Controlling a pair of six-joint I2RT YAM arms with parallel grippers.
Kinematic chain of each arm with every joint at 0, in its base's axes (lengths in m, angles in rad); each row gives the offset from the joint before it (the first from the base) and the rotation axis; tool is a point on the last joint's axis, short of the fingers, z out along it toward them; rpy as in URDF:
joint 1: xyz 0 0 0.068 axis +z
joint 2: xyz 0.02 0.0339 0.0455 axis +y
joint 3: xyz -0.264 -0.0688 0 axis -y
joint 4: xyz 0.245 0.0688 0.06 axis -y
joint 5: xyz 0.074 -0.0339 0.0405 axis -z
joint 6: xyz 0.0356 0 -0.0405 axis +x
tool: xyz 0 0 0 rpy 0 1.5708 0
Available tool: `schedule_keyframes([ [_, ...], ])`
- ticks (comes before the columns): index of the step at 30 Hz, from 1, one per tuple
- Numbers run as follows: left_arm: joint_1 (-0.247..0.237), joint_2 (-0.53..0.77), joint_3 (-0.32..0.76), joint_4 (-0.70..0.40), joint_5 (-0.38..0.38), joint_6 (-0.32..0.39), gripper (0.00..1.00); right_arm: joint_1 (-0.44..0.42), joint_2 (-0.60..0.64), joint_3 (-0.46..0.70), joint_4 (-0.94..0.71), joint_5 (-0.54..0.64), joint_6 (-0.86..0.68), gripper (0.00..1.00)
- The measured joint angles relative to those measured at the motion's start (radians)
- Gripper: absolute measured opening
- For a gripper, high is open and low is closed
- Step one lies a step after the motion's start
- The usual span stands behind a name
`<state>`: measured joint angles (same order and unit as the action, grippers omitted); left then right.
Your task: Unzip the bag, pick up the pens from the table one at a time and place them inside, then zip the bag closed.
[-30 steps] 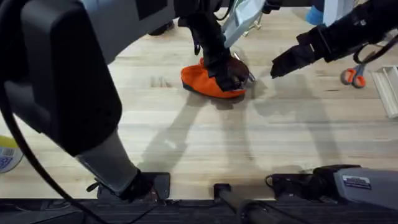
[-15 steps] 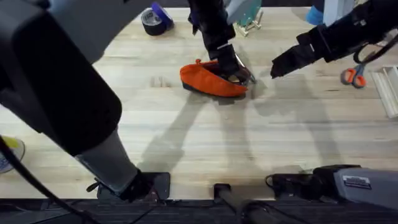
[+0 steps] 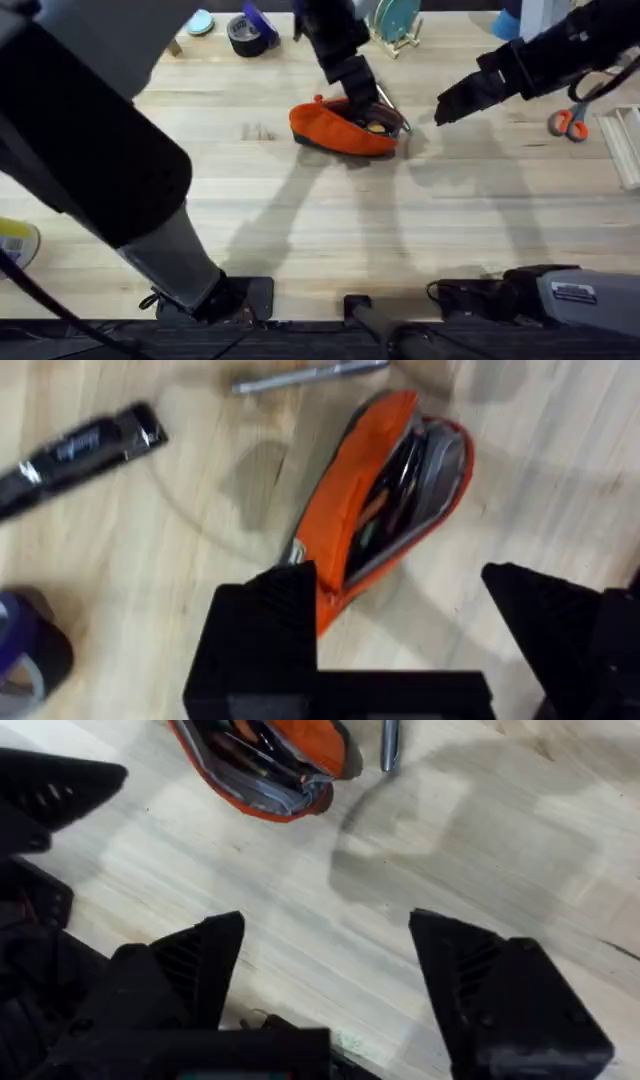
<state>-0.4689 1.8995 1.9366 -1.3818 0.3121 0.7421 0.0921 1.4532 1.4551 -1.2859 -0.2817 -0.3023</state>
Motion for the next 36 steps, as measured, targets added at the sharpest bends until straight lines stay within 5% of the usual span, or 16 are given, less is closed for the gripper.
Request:
schedule_keyframes([
  [8, 0.099, -0.079, 0.000, -0.021, 0.017, -0.034, 0.997, 0.000, 0.000, 0.000, 0.000, 0.000, 0.003, 0.996],
  [13, 0.113, -0.157, -0.035, -0.020, 0.029, -0.041, 0.997, 0.000, 0.000, 0.000, 0.000, 0.000, 0.003, 0.996],
  [19, 0.135, -0.242, -0.194, 0.011, 0.037, -0.044, 0.997, 0.000, 0.000, 0.000, -0.001, 0.000, 0.003, 0.996],
  [27, 0.242, -0.380, -0.375, 0.051, 0.047, -0.075, 0.997, 0.000, 0.000, 0.000, 0.000, 0.000, 0.003, 0.996],
  [32, 0.308, -0.490, -0.499, 0.130, 0.131, -0.087, 0.997, 0.000, 0.000, 0.000, 0.000, 0.000, 0.004, 0.996],
  [36, 0.313, -0.544, -0.637, 0.241, 0.191, -0.091, 0.997, 0.000, 0.000, 0.000, -0.001, 0.000, 0.004, 0.996],
])
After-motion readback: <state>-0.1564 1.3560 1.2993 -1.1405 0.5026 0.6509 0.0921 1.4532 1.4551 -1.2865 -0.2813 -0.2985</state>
